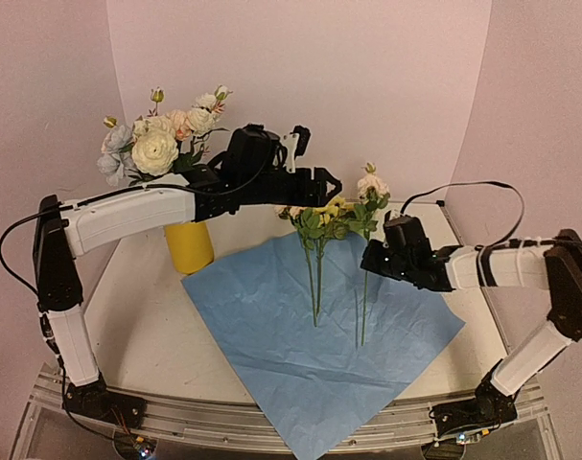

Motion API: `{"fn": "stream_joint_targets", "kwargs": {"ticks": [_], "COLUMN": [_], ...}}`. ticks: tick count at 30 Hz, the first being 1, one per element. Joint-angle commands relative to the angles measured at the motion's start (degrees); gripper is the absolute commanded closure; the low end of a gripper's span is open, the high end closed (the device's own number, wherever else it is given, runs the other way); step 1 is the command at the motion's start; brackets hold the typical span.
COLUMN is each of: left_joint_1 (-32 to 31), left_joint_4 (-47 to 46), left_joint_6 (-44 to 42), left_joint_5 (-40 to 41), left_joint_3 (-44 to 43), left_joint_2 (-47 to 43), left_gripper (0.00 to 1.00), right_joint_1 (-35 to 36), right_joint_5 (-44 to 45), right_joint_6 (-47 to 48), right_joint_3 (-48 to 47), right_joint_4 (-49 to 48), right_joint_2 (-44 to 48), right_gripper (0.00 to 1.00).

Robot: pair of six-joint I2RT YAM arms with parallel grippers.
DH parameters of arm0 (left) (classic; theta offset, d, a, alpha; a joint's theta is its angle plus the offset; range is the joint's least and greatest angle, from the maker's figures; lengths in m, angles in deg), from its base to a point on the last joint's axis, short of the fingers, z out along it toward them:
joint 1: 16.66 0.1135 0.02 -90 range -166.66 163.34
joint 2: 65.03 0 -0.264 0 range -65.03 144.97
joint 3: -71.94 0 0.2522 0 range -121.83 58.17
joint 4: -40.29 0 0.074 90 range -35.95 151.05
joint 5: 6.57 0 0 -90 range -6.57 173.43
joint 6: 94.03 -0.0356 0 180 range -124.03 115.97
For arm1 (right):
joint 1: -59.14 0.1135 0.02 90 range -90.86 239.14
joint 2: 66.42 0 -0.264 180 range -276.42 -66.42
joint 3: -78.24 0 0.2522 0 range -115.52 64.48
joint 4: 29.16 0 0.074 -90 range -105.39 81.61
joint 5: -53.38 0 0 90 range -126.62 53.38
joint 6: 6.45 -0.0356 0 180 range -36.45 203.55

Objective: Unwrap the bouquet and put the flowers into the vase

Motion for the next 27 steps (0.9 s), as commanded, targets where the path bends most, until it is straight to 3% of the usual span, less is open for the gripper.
{"fn": "stream_joint_targets", "kwargs": {"ticks": [1, 4, 9, 13, 20, 24, 25, 26, 27], "left_joint_1": [-0.3, -0.8, -1.0, -1.5, -2.6, -2.7, -2.7, -2.8, -2.8], "left_joint_4": [-6.0, -9.2, -17.0, -18.1, -18.6, -18.6, -18.6, -18.6, -18.6], "left_joint_6": [4.9, 6.3, 9.9, 11.9, 12.6, 12.1, 12.0, 11.7, 11.2], "left_joint_5": [-5.4, -10.1, -17.4, -20.5, -22.6, -23.5, -23.7, -23.8, -24.0], "left_joint_3": [-4.1, -4.9, -4.8, -6.0, -7.5, -7.9, -8.0, -8.1, -8.2], "left_joint_2": [1.9, 3.3, 4.9, 6.4, 7.9, 8.4, 8.4, 8.5, 8.4], "left_gripper": [0.17, 0.21, 0.33, 0.42, 0.46, 0.8, 0.88, 0.97, 1.0], "right_joint_1": [-0.1, 0.1, 0.5, 0.6, 0.8, 1.0, 0.9, 0.9, 0.9], "right_joint_5": [-5.6, -13.6, -24.0, -25.6, -30.0, -31.4, -31.6, -31.7, -31.7], "right_joint_6": [6.7, 9.5, 12.1, 11.9, 11.5, 11.2, 11.2, 11.2, 11.2], "right_joint_3": [9.6, 14.1, 13.0, 12.1, 10.2, 9.9, 9.9, 9.9, 9.9], "right_joint_4": [-16.1, -21.5, -22.7, -23.2, -25.0, -25.6, -25.6, -25.6, -25.6], "right_joint_2": [14.2, 22.1, 28.9, 30.4, 29.4, 29.5, 29.5, 29.4, 29.2], "right_gripper": [1.0, 1.0, 1.0, 1.0, 1.0, 1.0, 0.96, 0.88, 0.71]}}
